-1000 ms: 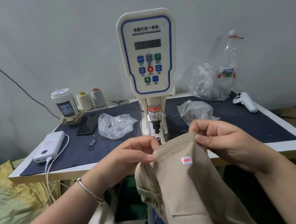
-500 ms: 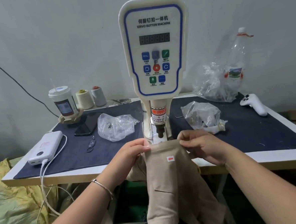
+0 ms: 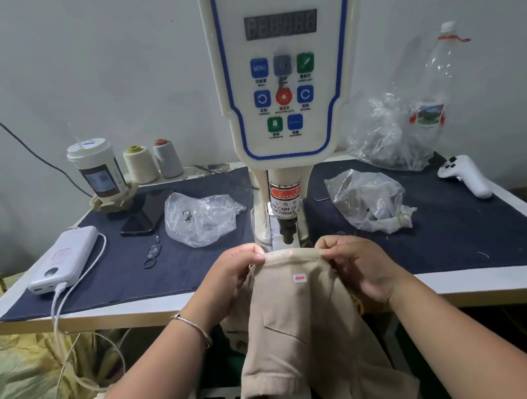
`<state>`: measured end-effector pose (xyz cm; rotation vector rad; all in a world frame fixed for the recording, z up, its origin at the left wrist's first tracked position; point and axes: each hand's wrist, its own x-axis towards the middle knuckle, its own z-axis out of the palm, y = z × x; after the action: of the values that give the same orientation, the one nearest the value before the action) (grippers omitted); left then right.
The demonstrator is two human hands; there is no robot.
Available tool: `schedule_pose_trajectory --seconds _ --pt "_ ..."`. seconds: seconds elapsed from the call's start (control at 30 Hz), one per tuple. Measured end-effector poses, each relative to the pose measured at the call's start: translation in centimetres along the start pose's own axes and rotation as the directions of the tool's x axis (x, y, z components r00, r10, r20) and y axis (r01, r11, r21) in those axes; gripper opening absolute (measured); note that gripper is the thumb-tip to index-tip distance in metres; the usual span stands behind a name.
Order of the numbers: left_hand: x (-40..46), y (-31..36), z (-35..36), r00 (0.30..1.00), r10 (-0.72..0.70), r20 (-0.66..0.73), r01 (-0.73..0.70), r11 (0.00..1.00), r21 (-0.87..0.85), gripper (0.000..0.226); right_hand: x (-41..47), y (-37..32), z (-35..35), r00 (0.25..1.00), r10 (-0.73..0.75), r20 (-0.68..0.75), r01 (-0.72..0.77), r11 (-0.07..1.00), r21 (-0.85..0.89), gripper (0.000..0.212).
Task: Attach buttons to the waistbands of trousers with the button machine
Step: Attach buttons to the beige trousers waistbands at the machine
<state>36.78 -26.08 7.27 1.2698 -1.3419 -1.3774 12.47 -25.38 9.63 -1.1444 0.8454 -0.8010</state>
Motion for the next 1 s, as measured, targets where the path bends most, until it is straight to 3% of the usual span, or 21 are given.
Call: schedule_pose_trajectory --seconds 0.2,1.0 --pt "-1.2 -0.2 0.5 0.993 0.086 0.076 -0.075 0.988 -0.135 0.017 0.4 0.7 -0.3 1.0 -0.021 0.004 0.02 0.999 0.033 0.008" --pt "-2.0 0.3 1.1 0.989 0.123 0.079 -0.099 0.959 -0.265 0.016 0.4 0.5 -0.5 0.999 -0.053 -0.007 0.053 0.995 0.08 0.012"
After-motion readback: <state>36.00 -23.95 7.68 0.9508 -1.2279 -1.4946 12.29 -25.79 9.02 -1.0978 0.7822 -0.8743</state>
